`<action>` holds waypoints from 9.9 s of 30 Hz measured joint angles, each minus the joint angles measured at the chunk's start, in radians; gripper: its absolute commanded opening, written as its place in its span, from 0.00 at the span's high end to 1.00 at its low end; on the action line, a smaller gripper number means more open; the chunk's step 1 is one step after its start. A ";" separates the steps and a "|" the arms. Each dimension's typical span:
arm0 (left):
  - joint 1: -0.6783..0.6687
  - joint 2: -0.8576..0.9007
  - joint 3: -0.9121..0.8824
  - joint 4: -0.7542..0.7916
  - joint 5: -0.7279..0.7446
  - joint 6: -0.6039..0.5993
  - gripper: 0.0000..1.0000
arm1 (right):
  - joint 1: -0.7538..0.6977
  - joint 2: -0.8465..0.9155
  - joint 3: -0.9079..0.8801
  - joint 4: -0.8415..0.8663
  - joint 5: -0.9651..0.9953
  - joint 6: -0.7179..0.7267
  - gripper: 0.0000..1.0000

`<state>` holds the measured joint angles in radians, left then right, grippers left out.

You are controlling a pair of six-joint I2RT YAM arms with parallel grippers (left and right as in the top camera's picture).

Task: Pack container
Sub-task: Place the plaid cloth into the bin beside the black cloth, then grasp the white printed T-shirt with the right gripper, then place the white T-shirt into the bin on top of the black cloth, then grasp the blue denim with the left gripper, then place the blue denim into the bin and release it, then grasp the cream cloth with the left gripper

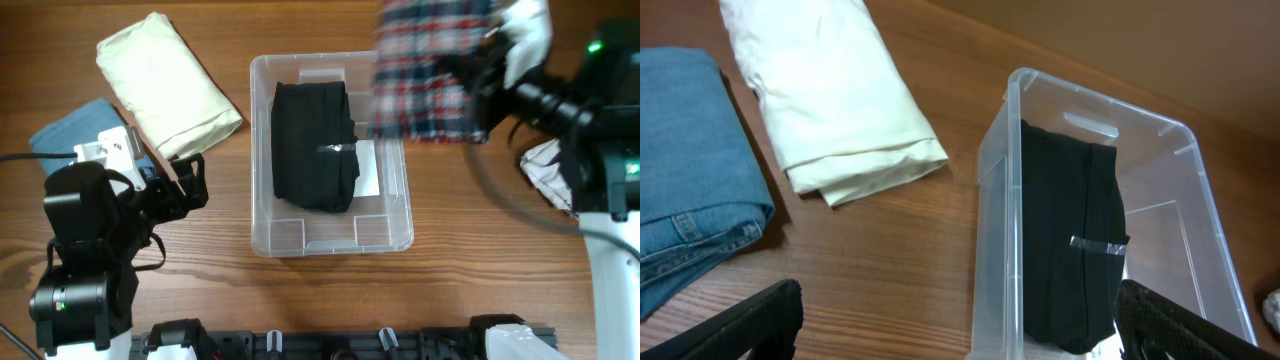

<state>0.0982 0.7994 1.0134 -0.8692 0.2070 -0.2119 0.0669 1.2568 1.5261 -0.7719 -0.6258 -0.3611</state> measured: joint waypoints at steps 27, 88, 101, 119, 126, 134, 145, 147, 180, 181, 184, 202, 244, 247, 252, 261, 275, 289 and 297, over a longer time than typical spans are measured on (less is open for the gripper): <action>0.000 0.000 0.000 -0.014 0.000 0.000 0.00 | 0.500 0.500 -0.006 -0.452 0.227 -0.770 0.00; 0.000 0.000 0.001 -0.027 0.000 0.000 0.00 | -0.920 0.722 -0.245 0.080 0.321 0.494 0.51; 0.000 0.000 0.001 -0.029 0.000 0.000 0.00 | -0.904 0.686 -0.251 0.143 -0.172 0.467 0.96; 0.000 0.000 0.001 -0.028 0.000 0.000 0.00 | 0.256 0.180 -0.230 0.319 0.144 0.544 0.96; 0.000 0.000 0.001 -0.045 0.000 0.000 0.00 | 0.318 0.359 -0.230 0.399 0.220 0.607 0.00; 0.000 0.000 0.001 -0.047 0.000 0.000 0.00 | 0.283 0.361 -0.229 0.289 0.559 0.625 0.00; 0.000 0.000 0.001 -0.047 0.000 0.000 0.00 | 0.354 0.371 -0.229 0.417 0.467 0.457 0.96; 0.000 0.000 0.002 -0.048 0.000 0.000 0.00 | 0.353 0.443 -0.222 0.505 0.478 0.451 0.96; 0.499 0.350 0.003 0.015 -0.042 -0.122 0.00 | 0.230 0.133 -0.181 -0.224 0.743 0.398 0.00; 0.565 0.396 0.003 0.040 -0.021 -0.136 0.00 | 0.230 0.136 -0.181 -0.224 0.743 0.398 0.00; 0.768 0.554 0.003 0.199 0.097 -0.169 0.00 | 0.230 0.140 -0.183 -0.224 0.742 0.401 0.00; 0.770 1.086 0.019 0.545 0.386 -0.078 0.96 | 0.230 0.140 -0.185 -0.227 0.739 0.402 0.00; -0.644 0.637 0.005 0.824 0.044 -0.367 0.94 | 0.068 0.065 -0.192 -0.261 0.817 0.556 0.00; -0.644 0.637 0.005 0.759 0.008 -0.377 0.40 | 0.068 0.065 -0.192 -0.261 0.817 0.556 0.00; -0.617 0.615 0.014 0.496 -0.290 -0.377 0.00 | 0.068 0.065 -0.192 -0.261 0.817 0.556 0.00; -0.652 0.589 0.120 0.640 -0.404 -0.113 0.96 | 0.068 0.065 -0.192 -0.263 0.816 0.556 0.00; -0.624 1.107 0.229 0.560 -0.169 -0.185 0.96 | 0.068 0.065 -0.192 -0.264 0.809 0.556 0.00; -0.628 0.874 0.169 0.420 -0.132 -0.183 0.00 | 0.068 0.065 -0.192 -0.262 0.809 0.556 0.00; -0.200 0.530 0.171 0.308 -0.313 -0.188 0.00 | 0.068 0.065 -0.192 -0.263 0.809 0.556 0.00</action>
<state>-0.1017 1.3296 1.1843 -0.5613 -0.1062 -0.4000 0.1345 1.3220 1.3346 -1.0348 0.1837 0.1947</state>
